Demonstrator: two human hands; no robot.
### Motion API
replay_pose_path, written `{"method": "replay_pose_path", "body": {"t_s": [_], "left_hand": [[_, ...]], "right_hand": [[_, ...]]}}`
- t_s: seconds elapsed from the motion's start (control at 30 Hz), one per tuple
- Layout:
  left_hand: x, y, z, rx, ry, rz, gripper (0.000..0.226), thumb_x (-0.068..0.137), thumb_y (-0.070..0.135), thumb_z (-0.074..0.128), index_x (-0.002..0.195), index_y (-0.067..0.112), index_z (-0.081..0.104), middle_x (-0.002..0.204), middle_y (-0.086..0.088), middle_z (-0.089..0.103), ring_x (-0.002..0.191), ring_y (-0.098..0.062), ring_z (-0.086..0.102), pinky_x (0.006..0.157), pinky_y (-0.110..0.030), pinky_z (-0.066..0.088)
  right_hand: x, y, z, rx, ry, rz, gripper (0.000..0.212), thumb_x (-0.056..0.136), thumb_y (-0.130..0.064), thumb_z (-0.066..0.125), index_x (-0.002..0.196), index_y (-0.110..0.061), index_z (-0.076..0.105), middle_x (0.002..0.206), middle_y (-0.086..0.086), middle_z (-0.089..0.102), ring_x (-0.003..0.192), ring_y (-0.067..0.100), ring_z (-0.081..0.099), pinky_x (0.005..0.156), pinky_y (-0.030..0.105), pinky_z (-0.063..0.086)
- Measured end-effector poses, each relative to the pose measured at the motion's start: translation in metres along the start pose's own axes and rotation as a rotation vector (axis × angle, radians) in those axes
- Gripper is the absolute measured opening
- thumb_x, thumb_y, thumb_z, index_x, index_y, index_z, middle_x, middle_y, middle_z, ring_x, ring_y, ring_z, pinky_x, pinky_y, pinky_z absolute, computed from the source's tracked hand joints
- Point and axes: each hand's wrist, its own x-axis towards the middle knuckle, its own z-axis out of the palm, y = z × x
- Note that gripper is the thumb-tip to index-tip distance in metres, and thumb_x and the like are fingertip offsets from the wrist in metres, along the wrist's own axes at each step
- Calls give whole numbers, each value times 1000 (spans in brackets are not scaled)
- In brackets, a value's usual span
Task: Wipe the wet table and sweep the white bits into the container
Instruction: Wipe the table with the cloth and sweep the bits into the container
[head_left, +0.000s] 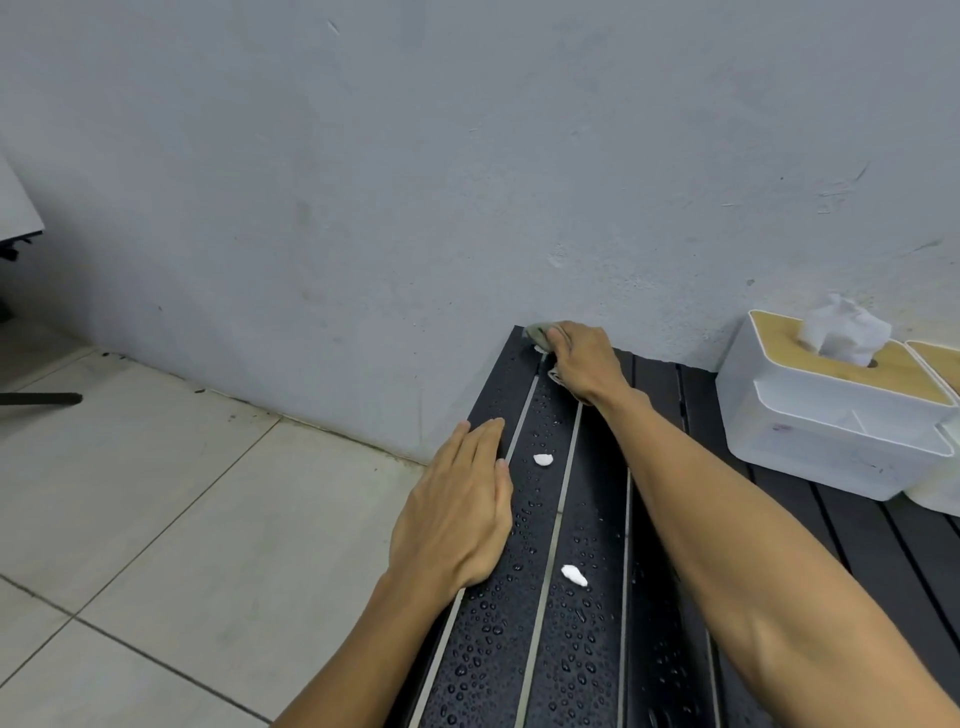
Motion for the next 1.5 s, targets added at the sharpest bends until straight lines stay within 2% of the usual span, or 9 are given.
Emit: {"method": "replay_pose_path", "body": {"t_s": [0.17,0.3,0.4,0.6,0.8,1.03,1.13,1.33,1.5], "left_hand": [[1,-2,2,-8,30,11,51,105,35,21,154,26,13,161,8,18,146,-8,20,116,-28,28],[2,-1,1,-15,50,2,54,104,35,22,155,24,7,164,7,5,140,-14,34,107,-30,37],[1,1,1,-29,60,-7,56,104,36,22,155,26,1,164,8,0,133,-17,44,100,-32,43],[0,1,1,-43,67,-18,58,104,35,22,155,25,-4,164,5,0,129,-20,48,96,-32,46],[2,0,4,-53,83,-21,58,104,34,24,156,25,-1,164,3,1,133,-18,45,101,-31,43],[3,-1,5,-78,102,-33,58,104,34,25,156,24,0,164,3,0,146,-14,24,110,-31,38],[4,0,4,-132,112,-87,58,103,37,24,155,27,2,164,7,0,148,-10,17,110,-29,32],[0,6,-7,-343,116,-176,58,100,55,18,154,39,3,163,11,8,147,-7,16,112,-30,22],[-3,10,-15,-459,128,-200,60,97,63,16,153,41,8,160,11,18,145,-8,24,110,-28,21]], "right_hand": [[-21,-19,-12,-33,-167,-207,27,107,-35,39,107,-40,66,107,-13,66,109,17,61,78,30,38],[-70,-31,-24,36,-322,-356,33,106,-41,40,129,-37,64,142,-8,59,131,4,51,104,31,44],[-105,-31,-42,133,-364,-358,32,106,-35,43,128,-30,65,134,-14,63,125,-3,55,107,23,43],[-64,-27,-49,221,16,-49,31,107,-31,43,113,-14,68,96,-4,68,83,6,64,73,7,42],[-14,-30,0,32,-115,69,34,104,-46,36,110,-29,65,112,0,67,106,26,61,87,40,46],[-54,-42,6,-95,-333,-276,50,100,-61,34,136,-34,56,148,-8,52,136,16,49,110,48,41],[-82,-49,0,-7,-397,-325,49,102,-54,39,144,-30,50,151,-13,48,143,8,39,115,40,37],[-134,-61,-15,185,-505,-264,43,99,-59,42,139,-44,51,145,-20,53,110,17,69,80,31,61],[-161,-77,-43,300,-460,-236,26,104,-41,47,103,-32,71,105,-11,73,86,-8,64,80,19,48]]}}
